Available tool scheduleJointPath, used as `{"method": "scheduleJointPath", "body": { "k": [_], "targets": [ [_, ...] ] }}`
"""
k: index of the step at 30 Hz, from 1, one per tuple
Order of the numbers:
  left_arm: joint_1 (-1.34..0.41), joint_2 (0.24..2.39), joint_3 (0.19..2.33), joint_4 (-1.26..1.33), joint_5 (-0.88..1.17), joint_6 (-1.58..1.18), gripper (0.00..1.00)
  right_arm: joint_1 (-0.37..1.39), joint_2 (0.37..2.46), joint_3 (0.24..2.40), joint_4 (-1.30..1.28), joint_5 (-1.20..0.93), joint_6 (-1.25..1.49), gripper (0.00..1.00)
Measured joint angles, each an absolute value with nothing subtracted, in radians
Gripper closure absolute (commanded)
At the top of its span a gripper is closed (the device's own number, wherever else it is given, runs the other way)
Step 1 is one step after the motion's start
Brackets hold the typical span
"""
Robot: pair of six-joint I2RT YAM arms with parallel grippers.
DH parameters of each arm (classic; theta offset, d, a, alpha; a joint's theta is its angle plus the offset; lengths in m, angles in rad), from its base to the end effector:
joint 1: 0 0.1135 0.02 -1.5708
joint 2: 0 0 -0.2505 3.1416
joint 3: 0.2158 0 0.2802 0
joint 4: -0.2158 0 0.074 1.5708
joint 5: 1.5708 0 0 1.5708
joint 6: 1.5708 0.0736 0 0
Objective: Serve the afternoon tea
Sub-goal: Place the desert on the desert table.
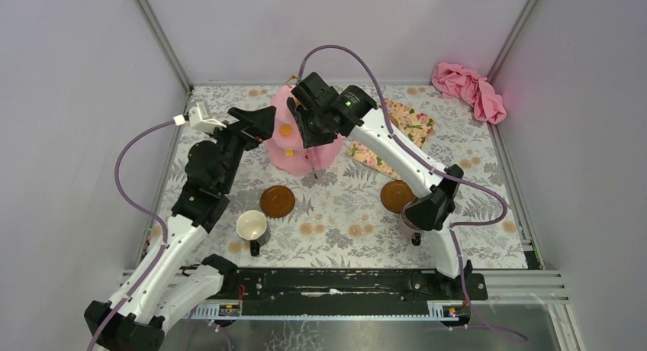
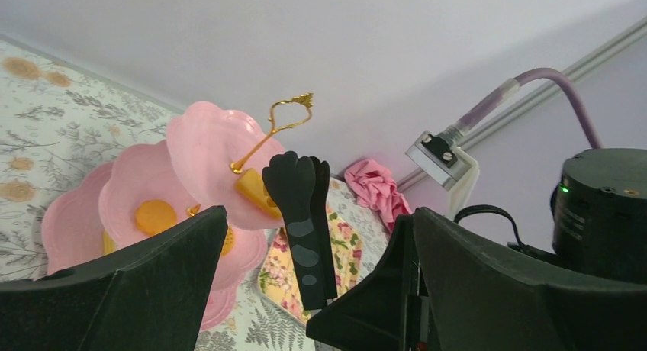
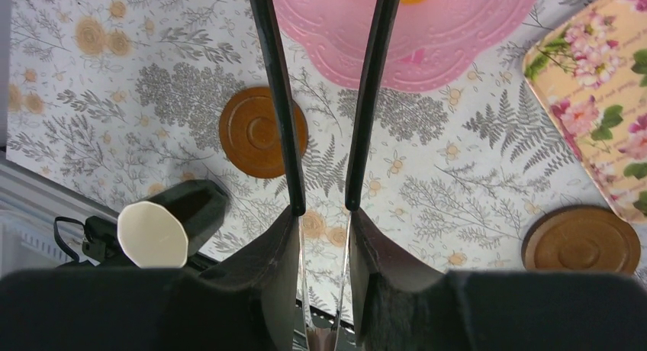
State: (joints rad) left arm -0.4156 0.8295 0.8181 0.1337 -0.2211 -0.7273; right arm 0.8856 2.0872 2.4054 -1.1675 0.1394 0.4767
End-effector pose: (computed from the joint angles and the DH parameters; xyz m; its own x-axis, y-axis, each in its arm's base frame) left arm 0.2535 -0.0942 0.3729 -0.0461 -0.6887 -0.7236 0.2197 0.6997 -0.6799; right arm 0.3129 0.3667 0.3637 -0.7474 -0.1964 -0.6347 -0.4117 0.8867 0.2104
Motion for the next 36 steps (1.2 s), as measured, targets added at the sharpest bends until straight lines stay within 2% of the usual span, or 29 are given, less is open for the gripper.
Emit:
{"method": "scheduleJointPath", "body": {
  "k": [11, 29, 36],
  "targets": [
    [-0.312, 0.877, 0.793, 0.142, -0.168, -0.783, 0.00, 0.895, 2.139, 2.442, -1.129, 0.118, 0.477, 1.00],
    [-0.296, 0.879, 0.766, 0.151, -0.139, -0.817, 0.00, 0.896, 2.198, 2.499, -1.085, 0.111, 0.477, 1.00],
    [-0.292, 0.879, 0.761, 0.156, -0.137, -0.822, 0.00, 0.896, 2.215, 2.521, -1.066, 0.111, 0.477, 0.95]
  ]
}}
